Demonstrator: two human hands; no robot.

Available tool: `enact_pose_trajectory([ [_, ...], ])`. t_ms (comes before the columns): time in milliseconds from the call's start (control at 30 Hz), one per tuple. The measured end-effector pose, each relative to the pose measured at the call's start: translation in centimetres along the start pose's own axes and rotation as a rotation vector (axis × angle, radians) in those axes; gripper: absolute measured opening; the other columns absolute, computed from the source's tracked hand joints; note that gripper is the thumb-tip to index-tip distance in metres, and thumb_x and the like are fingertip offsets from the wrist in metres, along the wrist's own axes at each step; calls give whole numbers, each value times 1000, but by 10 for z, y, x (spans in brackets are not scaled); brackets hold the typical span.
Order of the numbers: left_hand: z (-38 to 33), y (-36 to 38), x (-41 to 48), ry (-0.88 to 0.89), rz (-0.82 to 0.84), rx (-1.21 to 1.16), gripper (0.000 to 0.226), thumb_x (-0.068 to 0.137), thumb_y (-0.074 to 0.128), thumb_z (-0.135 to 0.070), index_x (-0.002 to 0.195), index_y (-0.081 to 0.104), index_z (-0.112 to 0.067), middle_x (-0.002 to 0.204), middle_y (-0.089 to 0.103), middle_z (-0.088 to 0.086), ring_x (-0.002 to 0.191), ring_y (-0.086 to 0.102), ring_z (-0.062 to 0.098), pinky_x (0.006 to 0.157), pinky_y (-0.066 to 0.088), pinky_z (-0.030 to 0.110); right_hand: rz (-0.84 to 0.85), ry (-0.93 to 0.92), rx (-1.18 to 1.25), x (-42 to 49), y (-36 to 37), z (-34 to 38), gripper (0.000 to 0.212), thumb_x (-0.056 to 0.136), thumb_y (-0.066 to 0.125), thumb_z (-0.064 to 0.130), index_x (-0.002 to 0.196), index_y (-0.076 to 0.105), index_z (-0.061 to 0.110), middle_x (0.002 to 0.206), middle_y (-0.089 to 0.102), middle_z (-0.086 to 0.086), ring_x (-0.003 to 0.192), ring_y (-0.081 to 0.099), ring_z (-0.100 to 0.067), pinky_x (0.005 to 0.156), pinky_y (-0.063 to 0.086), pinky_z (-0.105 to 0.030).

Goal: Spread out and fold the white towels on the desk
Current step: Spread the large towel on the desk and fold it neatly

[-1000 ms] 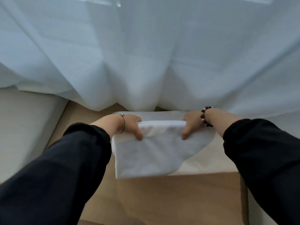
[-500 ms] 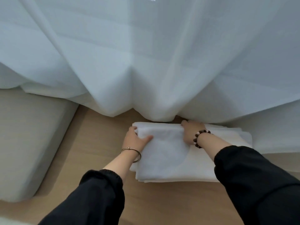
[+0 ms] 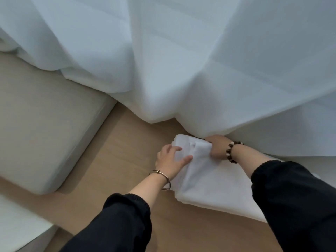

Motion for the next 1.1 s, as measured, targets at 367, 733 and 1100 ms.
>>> enact_pose_trajectory([
  [367,24,24,-19,-278,121,-717,60,91,17,-67,140,39,-42,147,37,1,126,43,20,110,29,35,-28,-33,126,10,-29,13,24,77,46,1,85,64,16,88,63,-4,82,57,-24,65,42,-25],
  [733,25,41,-17,-307,165,-827,62,91,22,-67,141,39,-33,128,54,-6,111,55,10,92,44,21,-215,36,-87,32,-7,28,11,89,46,14,95,53,20,106,59,-6,96,53,-25,79,38,-28],
  [1100,14,-15,-21,-99,-200,-627,16,87,61,-8,96,68,-19,100,63,4,84,54,14,80,45,24,-550,69,280,0,-33,45,46,93,31,36,52,31,17,57,37,-2,67,39,-26,62,27,-32],
])
Point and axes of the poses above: each hand's wrist, its own x-axis towards the middle knuckle, its own y-axis out of the palm, z = x × y, the point moved 10 cm from there along x, towards the middle knuckle
